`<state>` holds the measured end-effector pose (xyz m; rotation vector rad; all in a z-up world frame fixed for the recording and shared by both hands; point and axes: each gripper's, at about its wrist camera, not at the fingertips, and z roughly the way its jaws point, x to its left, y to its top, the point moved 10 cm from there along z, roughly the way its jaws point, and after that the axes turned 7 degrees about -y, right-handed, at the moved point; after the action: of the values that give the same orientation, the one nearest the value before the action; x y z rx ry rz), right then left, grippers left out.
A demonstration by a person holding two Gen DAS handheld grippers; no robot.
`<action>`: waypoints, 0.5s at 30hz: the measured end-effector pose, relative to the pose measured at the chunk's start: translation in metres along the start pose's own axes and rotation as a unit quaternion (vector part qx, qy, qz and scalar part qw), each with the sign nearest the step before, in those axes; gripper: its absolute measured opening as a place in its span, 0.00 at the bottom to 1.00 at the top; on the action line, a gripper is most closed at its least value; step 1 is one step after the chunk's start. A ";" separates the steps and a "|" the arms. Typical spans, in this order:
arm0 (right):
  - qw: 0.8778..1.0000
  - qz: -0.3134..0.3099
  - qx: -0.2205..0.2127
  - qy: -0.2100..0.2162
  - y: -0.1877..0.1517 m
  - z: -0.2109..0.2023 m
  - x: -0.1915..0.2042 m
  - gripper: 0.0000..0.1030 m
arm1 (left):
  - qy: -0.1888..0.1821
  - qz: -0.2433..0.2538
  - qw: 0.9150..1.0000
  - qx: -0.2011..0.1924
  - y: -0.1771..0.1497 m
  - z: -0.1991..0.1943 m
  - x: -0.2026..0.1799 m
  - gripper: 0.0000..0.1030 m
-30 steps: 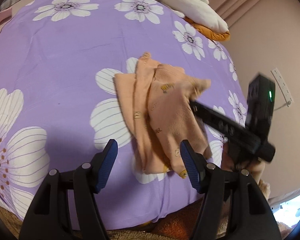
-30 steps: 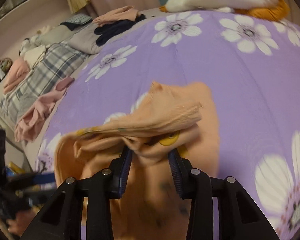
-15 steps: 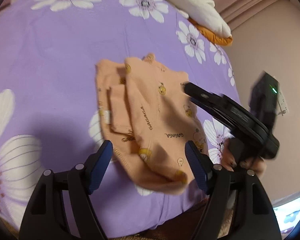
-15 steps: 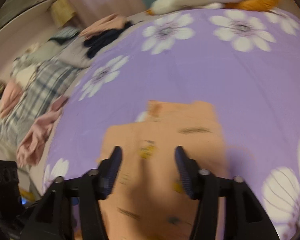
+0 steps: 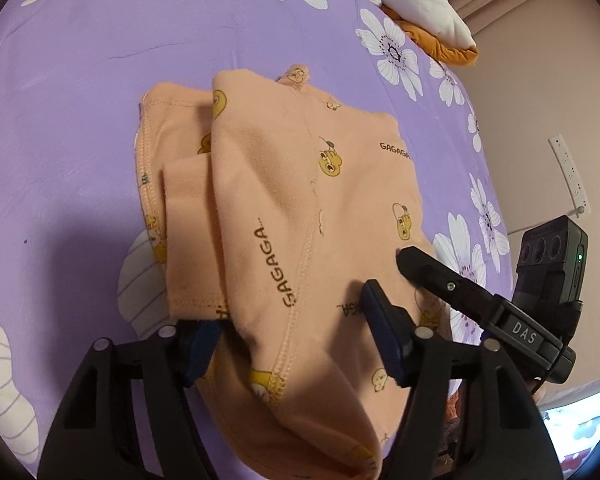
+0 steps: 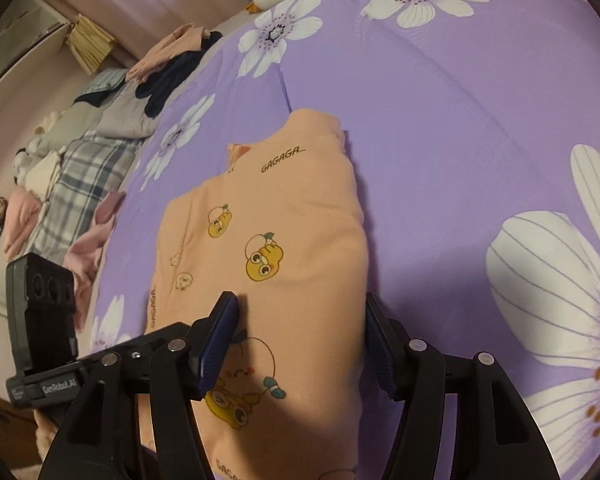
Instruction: Fold small clothes
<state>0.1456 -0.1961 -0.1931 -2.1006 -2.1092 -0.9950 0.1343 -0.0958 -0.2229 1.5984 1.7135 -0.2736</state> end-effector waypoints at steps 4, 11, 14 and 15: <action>1.000 -0.007 -0.010 0.011 0.001 -0.001 0.005 0.45 | -0.004 -0.003 1.000 -0.004 0.002 0.004 0.001 0.38; 0.997 -0.048 -0.052 -0.008 0.007 -0.020 0.026 0.27 | 0.005 0.023 0.999 -0.040 0.006 -0.009 -0.019 0.22; 0.995 -0.068 -0.073 0.000 0.020 -0.032 0.038 0.27 | 0.004 0.047 0.997 -0.062 0.014 -0.021 -0.033 0.21; 0.994 -0.071 -0.080 0.004 0.026 -0.037 0.040 0.27 | 0.004 0.051 0.996 -0.068 0.016 -0.024 -0.035 0.21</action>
<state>0.1489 -0.1784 -0.1358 -2.0310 -2.2749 -1.2226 0.1377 -0.1044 -0.1783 1.5829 1.6152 -0.0974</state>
